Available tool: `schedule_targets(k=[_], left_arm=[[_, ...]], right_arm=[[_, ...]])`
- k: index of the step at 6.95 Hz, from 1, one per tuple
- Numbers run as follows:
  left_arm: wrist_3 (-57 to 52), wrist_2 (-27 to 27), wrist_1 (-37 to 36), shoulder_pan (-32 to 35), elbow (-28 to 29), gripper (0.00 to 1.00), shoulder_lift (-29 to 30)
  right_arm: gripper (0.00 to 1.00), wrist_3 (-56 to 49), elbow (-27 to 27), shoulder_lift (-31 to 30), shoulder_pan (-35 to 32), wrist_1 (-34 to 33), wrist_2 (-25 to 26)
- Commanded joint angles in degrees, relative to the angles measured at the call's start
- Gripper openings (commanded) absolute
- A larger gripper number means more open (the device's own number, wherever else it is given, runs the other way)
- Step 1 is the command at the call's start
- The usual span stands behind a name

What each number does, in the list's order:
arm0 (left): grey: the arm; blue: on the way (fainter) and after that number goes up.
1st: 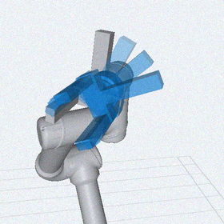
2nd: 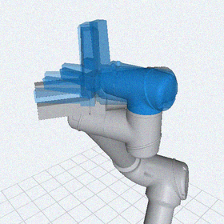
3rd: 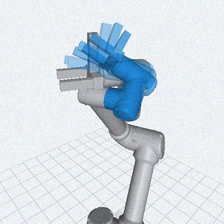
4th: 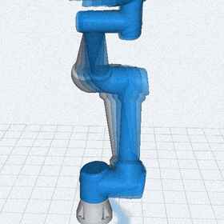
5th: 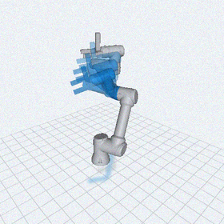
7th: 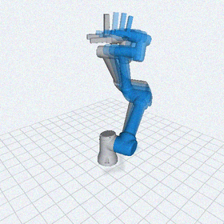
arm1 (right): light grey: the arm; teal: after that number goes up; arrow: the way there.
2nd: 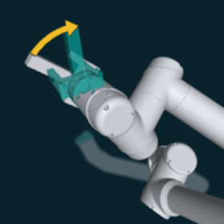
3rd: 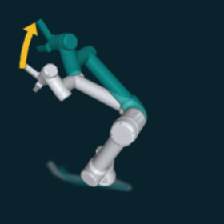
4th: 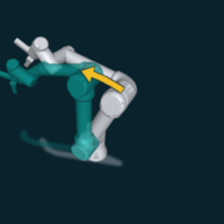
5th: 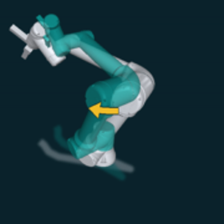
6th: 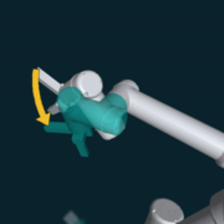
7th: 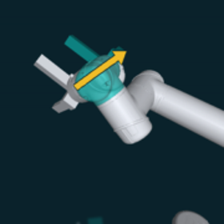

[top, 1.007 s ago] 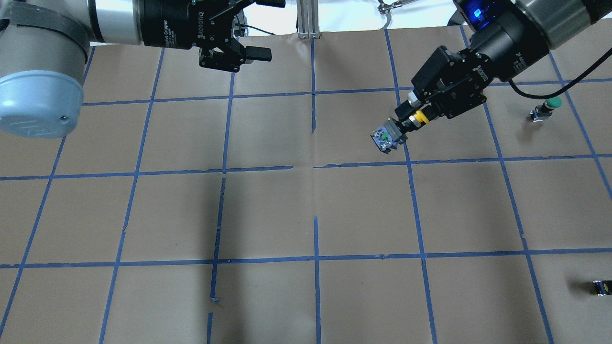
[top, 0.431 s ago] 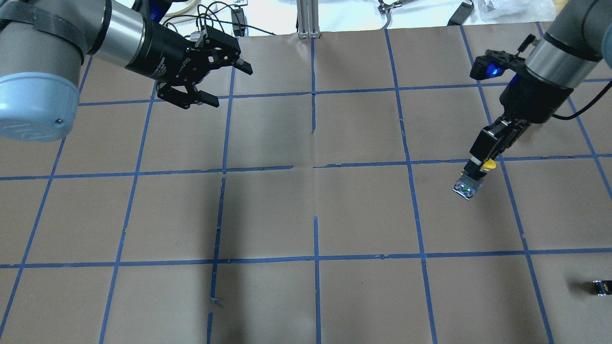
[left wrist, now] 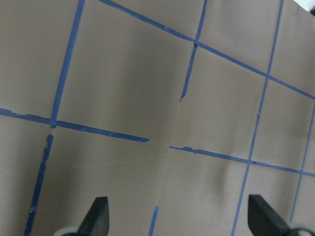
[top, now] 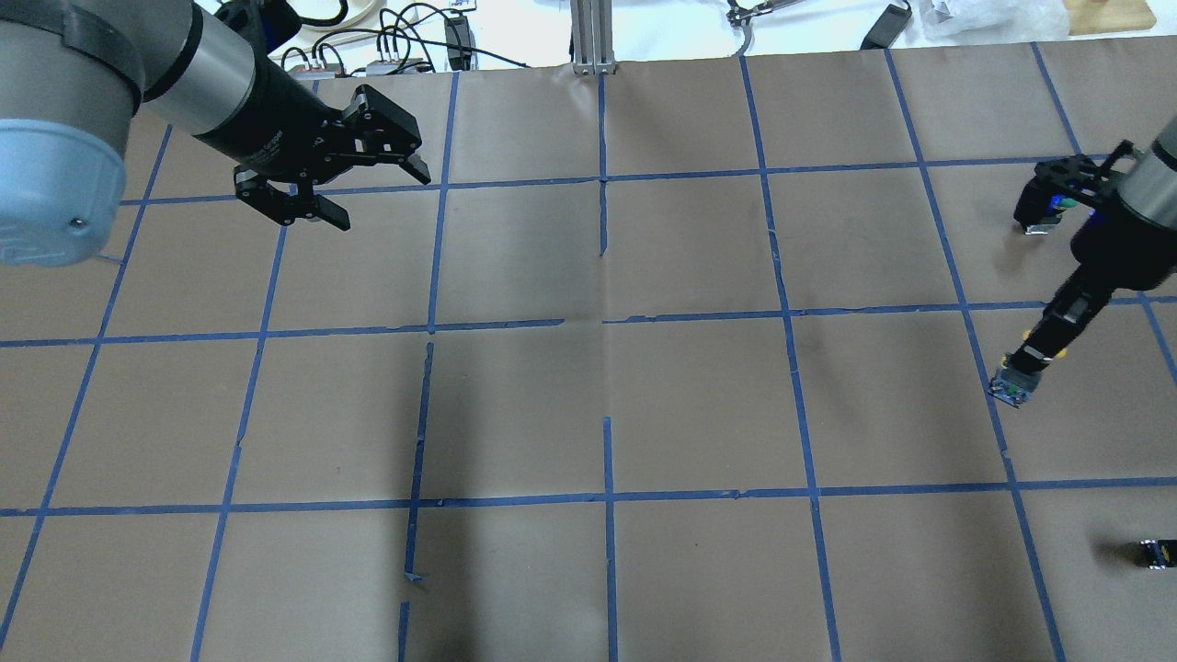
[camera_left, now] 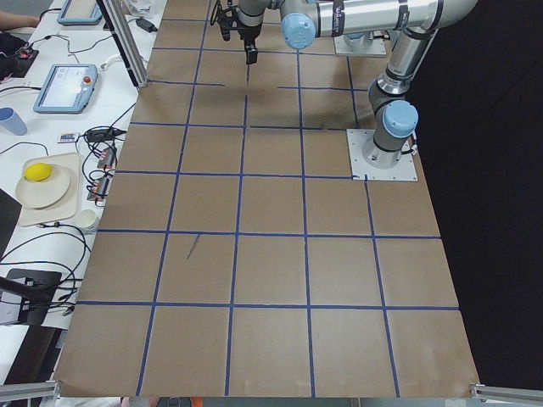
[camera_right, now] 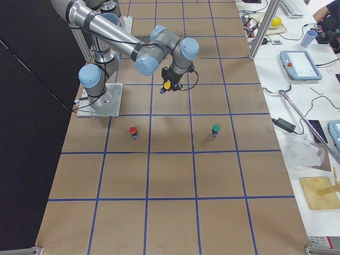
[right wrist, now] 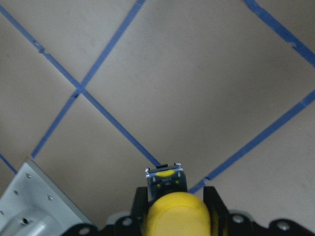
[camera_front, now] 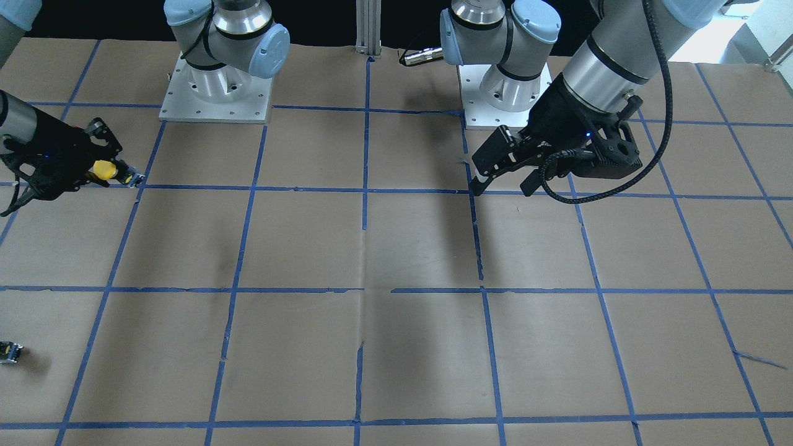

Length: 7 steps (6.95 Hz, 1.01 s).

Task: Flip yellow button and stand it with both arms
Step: 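Lower the button base-down onto the table with the right gripper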

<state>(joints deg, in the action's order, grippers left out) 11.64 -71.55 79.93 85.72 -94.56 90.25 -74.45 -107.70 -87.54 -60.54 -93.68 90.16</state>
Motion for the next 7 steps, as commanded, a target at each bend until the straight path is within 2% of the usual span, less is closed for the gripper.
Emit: schedule_targets(k=[1, 2, 3, 4, 6, 7], left_arm=[[-7.8, -7.51, 11.84, -0.03, 6.63, 1.0, 0.37], [-16.39, -10.07, 14.69, 0.14, 7.53, 1.0, -1.02], [-21.17, -15.58, 14.38, 0.14, 7.2, 1.0, 0.01], [-21.57, -16.5, 14.11, -0.9, 8.5, 1.0, 0.1], [-21.31, -17.66, 14.72, -0.74, 8.51, 1.0, -0.94], [-21.31, -17.39, 14.72, -0.73, 8.51, 1.0, -1.12]], right_arm=[[0.27, -17.06, -6.62, 0.52, 4.99, -19.87, 4.65], [0.27, -23.66, -7.25, 1.66, 5.25, -24.49, 5.8], [0.27, -32.17, -7.35, 4.36, 7.0, -30.1, 5.29], [0.27, -34.52, -7.26, 7.96, 9.8, -33.81, 4.85], [0.25, -37.5, -7.35, 8.52, 11.23, -34.2, -2.23], [0.23, -40.22, -7.35, 8.7, 11.67, -34.38, -2.53]])
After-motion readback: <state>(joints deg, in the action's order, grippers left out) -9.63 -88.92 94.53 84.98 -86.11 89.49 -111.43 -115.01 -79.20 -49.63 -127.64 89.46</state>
